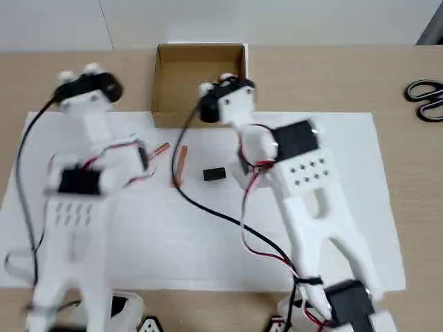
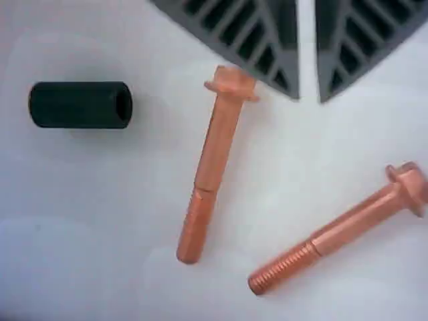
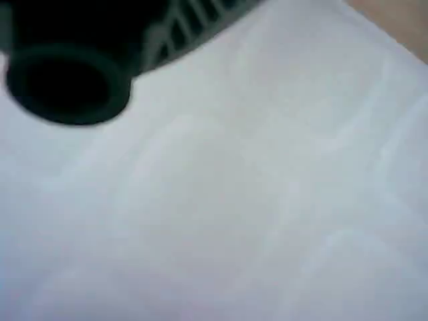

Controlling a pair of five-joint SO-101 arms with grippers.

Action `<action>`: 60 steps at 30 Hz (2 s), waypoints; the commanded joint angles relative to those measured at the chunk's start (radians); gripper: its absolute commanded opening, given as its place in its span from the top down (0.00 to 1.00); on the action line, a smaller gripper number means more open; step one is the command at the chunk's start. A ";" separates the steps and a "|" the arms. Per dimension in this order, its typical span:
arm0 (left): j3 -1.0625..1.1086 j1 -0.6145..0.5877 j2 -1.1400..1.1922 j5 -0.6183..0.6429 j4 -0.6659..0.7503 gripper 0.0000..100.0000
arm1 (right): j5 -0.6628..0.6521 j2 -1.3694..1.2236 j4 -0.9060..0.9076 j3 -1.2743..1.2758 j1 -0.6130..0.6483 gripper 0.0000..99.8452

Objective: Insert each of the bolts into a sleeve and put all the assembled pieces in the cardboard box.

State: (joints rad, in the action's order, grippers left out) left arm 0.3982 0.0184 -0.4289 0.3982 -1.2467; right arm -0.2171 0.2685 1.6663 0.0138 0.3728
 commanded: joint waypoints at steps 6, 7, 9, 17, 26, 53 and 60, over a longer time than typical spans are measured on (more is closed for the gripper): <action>-0.295 0.127 0.417 -0.315 -0.020 0.99 | 0.058 0.344 -0.067 0.152 -0.176 1.00; -0.321 0.138 0.446 -0.311 -0.037 0.99 | 0.061 0.381 -0.077 0.178 -0.193 1.00; -0.360 0.158 0.499 -0.270 -0.068 0.99 | 0.061 0.443 -0.088 0.236 -0.213 1.00; -0.512 0.158 0.752 -0.224 -0.160 0.98 | 0.061 0.618 -0.094 0.417 -0.223 1.00; -0.728 0.158 0.982 -0.135 -0.245 0.80 | 0.060 0.680 -0.105 0.466 -0.320 1.00; -1.139 0.132 1.137 -0.724 -0.508 1.00 | 0.060 0.680 -0.090 0.466 -0.332 1.00; -1.001 0.092 1.138 -1.336 -0.508 1.00 | 0.060 0.680 -0.090 0.466 -0.332 1.00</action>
State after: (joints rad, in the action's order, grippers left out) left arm -0.6252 0.1304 0.7281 -0.6559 -1.7331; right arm -0.1649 0.9344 1.5773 0.4864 0.0460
